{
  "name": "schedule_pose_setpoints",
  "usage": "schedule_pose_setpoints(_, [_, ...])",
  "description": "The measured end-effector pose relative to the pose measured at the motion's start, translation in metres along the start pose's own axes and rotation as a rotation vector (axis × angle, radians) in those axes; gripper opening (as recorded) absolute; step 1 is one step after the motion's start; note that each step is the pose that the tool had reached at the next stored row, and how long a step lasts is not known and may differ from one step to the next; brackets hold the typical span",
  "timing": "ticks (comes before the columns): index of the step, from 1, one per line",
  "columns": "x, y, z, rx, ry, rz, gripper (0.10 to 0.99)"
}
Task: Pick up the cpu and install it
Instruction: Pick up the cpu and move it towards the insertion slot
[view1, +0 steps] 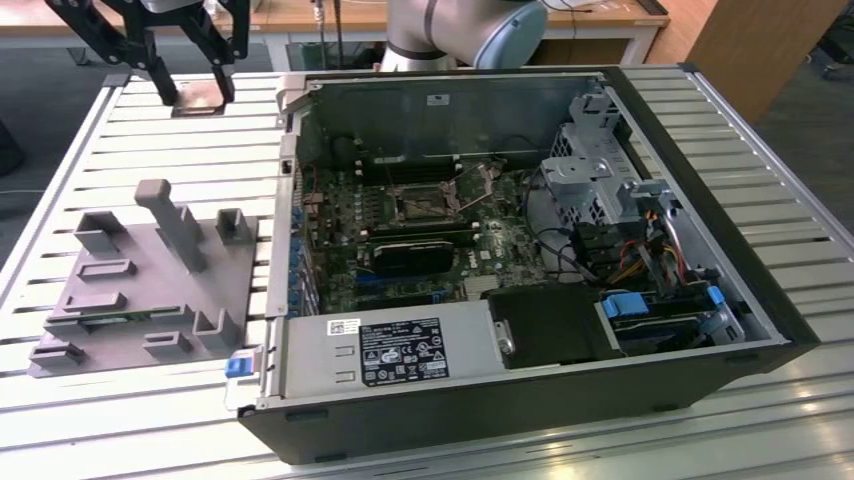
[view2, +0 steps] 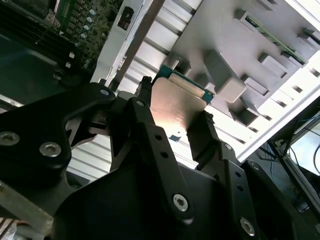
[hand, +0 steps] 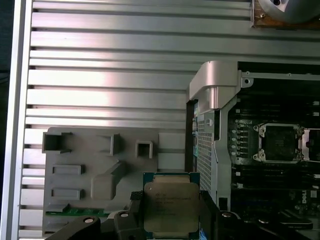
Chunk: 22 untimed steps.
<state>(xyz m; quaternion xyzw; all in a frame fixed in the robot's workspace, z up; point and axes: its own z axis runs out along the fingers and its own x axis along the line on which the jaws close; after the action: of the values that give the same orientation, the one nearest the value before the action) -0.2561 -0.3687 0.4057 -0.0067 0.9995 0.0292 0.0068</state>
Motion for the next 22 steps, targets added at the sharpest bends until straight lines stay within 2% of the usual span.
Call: schedule_pose_setpoints(22, [-0.0357,0.0016,0.0015,0.000,0.0000,0.000,0.537])
